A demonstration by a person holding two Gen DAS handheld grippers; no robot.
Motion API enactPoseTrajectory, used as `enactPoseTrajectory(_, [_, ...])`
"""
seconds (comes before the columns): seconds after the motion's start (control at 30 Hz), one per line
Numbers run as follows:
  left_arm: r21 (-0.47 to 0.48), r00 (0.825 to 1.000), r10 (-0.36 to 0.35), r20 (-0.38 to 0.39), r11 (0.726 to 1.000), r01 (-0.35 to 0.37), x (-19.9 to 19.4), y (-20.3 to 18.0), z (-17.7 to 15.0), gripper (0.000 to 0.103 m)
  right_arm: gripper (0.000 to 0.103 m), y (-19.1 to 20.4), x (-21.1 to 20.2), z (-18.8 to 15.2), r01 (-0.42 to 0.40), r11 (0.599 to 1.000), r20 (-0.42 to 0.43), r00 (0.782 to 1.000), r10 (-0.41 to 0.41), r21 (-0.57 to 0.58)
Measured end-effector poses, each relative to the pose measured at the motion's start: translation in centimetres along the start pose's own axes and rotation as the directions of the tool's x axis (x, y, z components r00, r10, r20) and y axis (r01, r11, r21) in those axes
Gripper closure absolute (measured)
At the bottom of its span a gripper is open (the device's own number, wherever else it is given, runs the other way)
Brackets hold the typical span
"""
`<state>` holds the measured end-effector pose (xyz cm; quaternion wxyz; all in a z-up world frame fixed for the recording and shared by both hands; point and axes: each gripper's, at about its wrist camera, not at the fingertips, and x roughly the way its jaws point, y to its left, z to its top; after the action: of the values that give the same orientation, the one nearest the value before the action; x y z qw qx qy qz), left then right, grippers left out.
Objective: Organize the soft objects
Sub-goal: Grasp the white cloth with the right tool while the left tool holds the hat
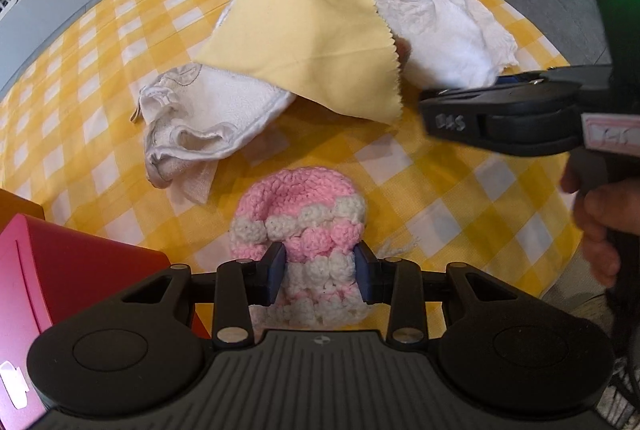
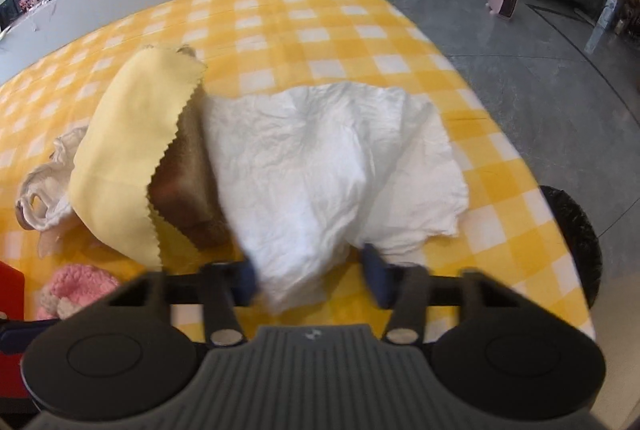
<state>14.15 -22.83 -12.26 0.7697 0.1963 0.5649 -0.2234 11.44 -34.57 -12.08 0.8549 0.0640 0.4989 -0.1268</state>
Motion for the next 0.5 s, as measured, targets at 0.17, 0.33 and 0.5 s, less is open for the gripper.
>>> enactPoseTrajectory(0.17, [0.012, 1.000, 0.010, 0.002, 1.000, -0.010, 0.0, -0.3, -0.1, 0.061, 0.086, -1.4, -1.4, -0.3, -0.051, 0.996, 0.004, 0.999, 0.051, 0.071])
enactPoseTrajectory(0.33, [0.020, 1.000, 0.018, 0.004, 1.000, -0.018, 0.0, -0.6, -0.1, 0.061, 0.086, -2.2, -4.1, -0.4, -0.097, 0.990, 0.079, 0.993, 0.090, 0.099])
enactPoseTrajectory(0.5, [0.021, 1.000, 0.016, 0.004, 1.000, -0.016, -0.1, -0.6, 0.0, 0.061, 0.086, -2.4, -5.8, -0.7, -0.124, 0.989, 0.103, 0.988, 0.115, 0.081])
